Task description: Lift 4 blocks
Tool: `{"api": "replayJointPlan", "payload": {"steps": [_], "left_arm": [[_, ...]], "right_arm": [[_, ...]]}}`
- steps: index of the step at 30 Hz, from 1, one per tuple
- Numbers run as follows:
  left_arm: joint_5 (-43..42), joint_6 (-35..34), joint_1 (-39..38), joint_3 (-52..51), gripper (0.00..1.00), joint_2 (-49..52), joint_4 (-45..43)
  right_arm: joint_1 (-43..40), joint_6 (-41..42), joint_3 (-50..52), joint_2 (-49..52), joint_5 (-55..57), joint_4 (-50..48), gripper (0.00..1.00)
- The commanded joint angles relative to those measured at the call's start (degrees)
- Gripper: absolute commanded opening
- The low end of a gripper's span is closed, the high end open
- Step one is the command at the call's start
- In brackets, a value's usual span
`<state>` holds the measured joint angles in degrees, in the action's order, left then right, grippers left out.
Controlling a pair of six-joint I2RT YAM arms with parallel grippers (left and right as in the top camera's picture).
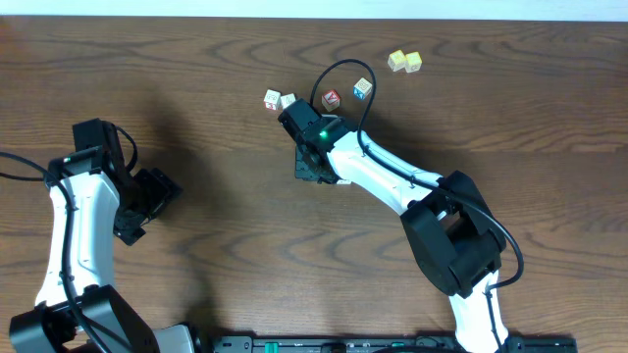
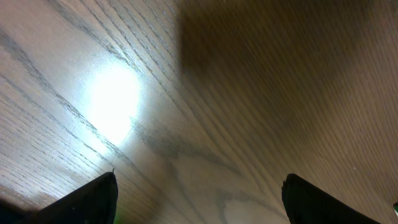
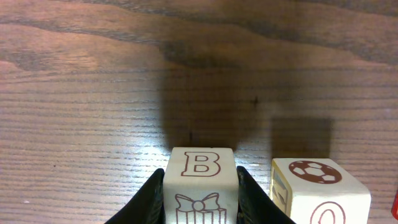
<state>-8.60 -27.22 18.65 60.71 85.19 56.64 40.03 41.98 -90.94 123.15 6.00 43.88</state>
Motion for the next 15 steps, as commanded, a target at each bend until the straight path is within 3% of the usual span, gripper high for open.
{"api": "replayJointPlan", "payload": {"steps": [1,15], "left_arm": [[0.74,-0.31,0.17,-0.61,0.85,0.7,0.31],[0.74,-0.31,0.17,-0.61,0.85,0.7,0.31]], "right_arm": [[0.48,1.9,0.0,0.52,0.04,1.03,0.23],[0.55,1.9,0.0,0.52,0.13,2.6,0.3]]}}
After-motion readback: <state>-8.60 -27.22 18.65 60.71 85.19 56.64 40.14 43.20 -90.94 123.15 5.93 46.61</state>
